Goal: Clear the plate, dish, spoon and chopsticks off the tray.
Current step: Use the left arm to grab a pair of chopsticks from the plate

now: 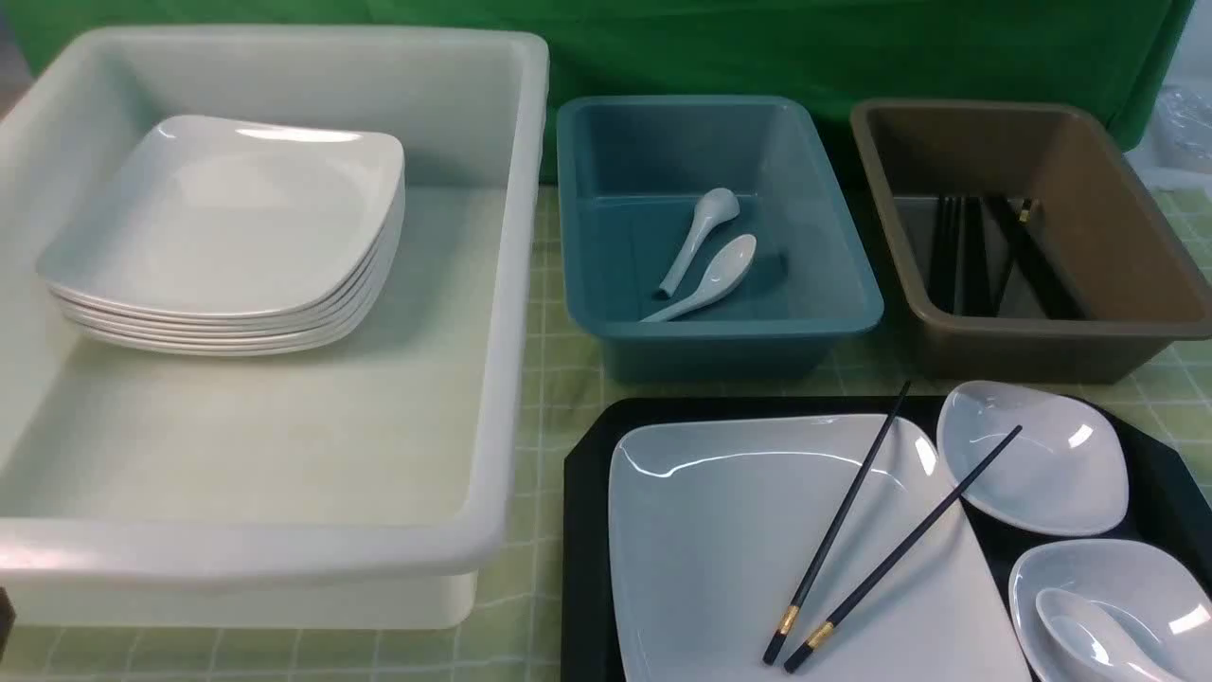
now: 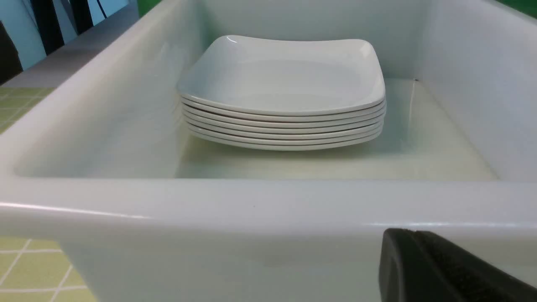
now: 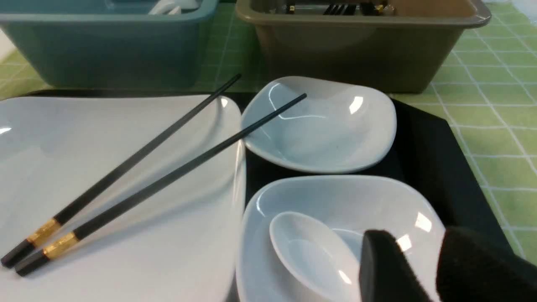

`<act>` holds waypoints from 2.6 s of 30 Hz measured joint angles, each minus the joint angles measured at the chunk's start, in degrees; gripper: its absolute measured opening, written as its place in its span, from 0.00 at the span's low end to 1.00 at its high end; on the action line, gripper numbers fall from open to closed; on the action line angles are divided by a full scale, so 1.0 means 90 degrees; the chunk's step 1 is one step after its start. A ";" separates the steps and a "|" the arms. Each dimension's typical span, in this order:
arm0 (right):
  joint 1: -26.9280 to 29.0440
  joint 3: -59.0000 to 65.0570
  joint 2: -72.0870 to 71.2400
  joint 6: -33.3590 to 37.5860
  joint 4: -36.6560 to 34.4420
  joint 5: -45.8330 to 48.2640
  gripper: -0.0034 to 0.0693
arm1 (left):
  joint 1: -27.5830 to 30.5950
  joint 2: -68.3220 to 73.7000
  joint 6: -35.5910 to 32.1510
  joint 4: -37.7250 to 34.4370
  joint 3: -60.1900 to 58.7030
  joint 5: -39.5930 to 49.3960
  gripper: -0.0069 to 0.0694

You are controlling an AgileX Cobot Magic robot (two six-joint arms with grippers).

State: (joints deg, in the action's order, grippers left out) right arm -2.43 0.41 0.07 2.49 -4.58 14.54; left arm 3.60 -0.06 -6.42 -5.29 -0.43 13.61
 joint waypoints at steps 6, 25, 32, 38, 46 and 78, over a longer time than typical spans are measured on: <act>0.0000 0.0000 0.0000 0.0000 0.0000 0.0000 0.37 | 0.0000 0.0000 0.0000 0.0014 0.0000 0.0000 0.11; 0.0000 0.0000 0.0000 0.0000 0.0000 0.0000 0.37 | 0.0000 0.0000 0.0979 -0.1556 0.0000 -0.0800 0.11; 0.0000 0.0000 0.0000 0.0000 0.0000 0.0000 0.37 | 0.0000 0.0000 0.1482 -0.3055 0.0000 -0.2055 0.11; 0.0000 0.0000 0.0000 0.0000 0.0000 0.0000 0.37 | 0.0000 0.0045 0.1339 -0.3145 0.0990 -0.0717 0.11; 0.0000 0.0000 0.0000 0.0000 0.0000 0.0000 0.37 | -0.0565 0.1644 -0.0516 -0.3125 0.2979 0.1206 0.11; -0.1294 -0.3611 0.1639 -0.1354 -0.0369 0.3575 0.30 | -0.6299 1.0011 -0.0963 -0.0612 0.7668 0.3168 0.12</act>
State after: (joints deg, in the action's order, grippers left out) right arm -14.08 -32.09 14.82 -9.70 -7.90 46.72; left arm -53.09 90.04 -15.09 -10.80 68.58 42.12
